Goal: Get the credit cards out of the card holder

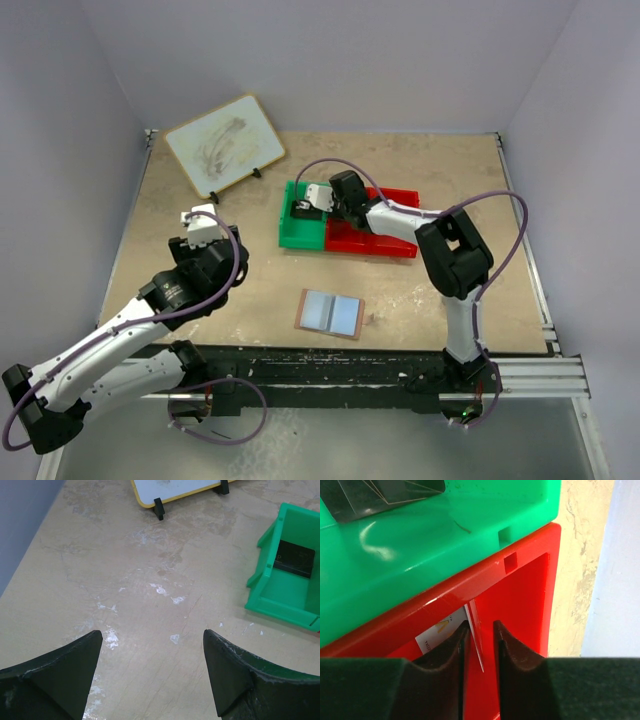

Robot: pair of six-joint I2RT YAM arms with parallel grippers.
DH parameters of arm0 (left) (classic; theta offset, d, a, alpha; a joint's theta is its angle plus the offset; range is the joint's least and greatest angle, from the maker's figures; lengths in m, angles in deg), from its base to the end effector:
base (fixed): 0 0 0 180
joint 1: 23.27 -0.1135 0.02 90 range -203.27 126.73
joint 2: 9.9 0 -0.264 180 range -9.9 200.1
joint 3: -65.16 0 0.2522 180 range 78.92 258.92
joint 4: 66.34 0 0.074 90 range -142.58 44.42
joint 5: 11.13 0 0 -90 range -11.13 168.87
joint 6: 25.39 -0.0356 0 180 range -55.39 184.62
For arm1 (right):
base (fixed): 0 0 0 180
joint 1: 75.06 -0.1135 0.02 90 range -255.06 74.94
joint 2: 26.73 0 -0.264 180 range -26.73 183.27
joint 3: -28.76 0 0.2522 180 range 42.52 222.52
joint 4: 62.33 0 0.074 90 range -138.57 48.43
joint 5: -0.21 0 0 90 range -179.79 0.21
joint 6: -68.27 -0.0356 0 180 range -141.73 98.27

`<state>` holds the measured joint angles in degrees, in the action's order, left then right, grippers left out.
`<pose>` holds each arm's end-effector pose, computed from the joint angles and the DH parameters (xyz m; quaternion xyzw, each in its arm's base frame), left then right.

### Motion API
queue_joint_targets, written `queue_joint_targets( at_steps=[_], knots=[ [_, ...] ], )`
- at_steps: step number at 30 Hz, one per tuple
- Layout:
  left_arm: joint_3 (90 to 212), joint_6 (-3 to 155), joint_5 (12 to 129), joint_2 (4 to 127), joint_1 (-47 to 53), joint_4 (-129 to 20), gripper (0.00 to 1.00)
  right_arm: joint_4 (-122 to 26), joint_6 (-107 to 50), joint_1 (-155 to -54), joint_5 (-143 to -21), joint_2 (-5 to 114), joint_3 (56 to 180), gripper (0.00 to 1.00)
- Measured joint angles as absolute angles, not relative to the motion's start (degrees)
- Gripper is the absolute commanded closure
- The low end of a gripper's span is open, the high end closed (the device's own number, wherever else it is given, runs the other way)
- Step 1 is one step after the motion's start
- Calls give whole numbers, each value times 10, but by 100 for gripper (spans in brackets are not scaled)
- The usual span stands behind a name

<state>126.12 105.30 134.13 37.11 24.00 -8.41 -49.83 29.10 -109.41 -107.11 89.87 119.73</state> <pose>0.1250 -0.0922 0.3019 -0.1342 0.8245 0.0667 0.5456 0.3779 0.2455 0.1738 -0.5532 0.6991 -0.1960 0.4085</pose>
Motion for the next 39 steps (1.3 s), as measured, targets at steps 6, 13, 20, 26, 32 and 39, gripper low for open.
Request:
queue_joint_targets(
  at_steps=[6,13,20,26,32,39],
  knots=[
    [1261,1053,1340,377,240,-84,21,-497,284,-1092,-1068,899,1197,68],
    [1261,1053,1336,379,240,-84,21,-493,275,-1091,-1067,898,1197,58],
    [1261,1052,1334,382,240,-84,21,-491,264,-1091,-1061,894,1196,49],
    [1261,1052,1333,383,240,-84,21,-491,257,-1090,-1053,894,1196,49],
    [1261,1052,1333,384,240,-85,21,-490,249,-1090,-1053,894,1196,48],
    [1261,1050,1331,391,240,-85,21,-488,236,-1088,-1044,892,1189,47]
  ],
)
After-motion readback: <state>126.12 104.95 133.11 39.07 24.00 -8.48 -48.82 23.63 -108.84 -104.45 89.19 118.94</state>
